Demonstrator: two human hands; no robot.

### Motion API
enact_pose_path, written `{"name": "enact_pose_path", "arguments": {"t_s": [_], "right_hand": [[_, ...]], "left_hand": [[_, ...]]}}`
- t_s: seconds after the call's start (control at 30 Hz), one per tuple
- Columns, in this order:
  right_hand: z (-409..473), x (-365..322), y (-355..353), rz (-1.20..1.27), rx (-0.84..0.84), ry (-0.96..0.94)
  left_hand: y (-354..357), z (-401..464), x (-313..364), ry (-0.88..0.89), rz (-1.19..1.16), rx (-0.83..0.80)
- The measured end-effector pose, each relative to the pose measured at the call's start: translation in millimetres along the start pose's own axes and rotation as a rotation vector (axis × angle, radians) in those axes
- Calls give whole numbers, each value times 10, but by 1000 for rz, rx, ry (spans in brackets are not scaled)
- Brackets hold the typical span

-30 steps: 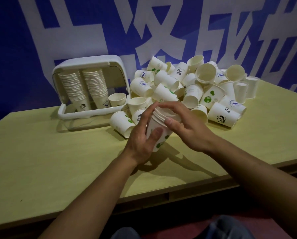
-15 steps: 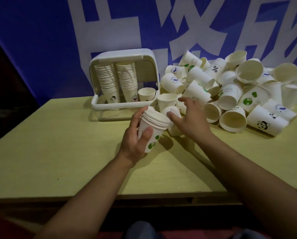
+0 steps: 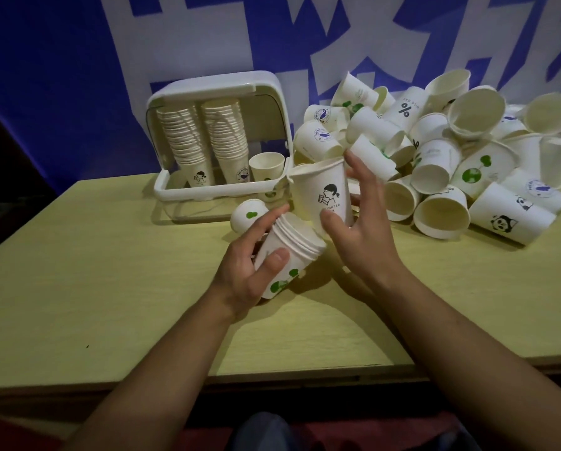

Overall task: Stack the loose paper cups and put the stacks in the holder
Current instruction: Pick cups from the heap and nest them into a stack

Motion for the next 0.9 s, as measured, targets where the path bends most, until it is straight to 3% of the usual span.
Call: {"name": "enact_pose_path", "arguments": {"t_s": [0.27,0.43,0.9], "right_hand": [[-78,-79,40,163,-57,-68],[-111,-82,133,236,-179,-16],[-95,14,331,-9,-330,-132]], "left_hand": [[26,-9,31,18,82,-24],[-38,-11,46,45,37,53],[-302,35,77,242,48,398]]}}
Point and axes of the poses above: each hand's wrist, its own z-axis towards the middle knuckle, its own y-axis out of the palm, x = y × z, the point moved 4 cm from there along z, towards the middle knuckle, and after that the axes turned 5 degrees about -z, right-handed, at the moved point
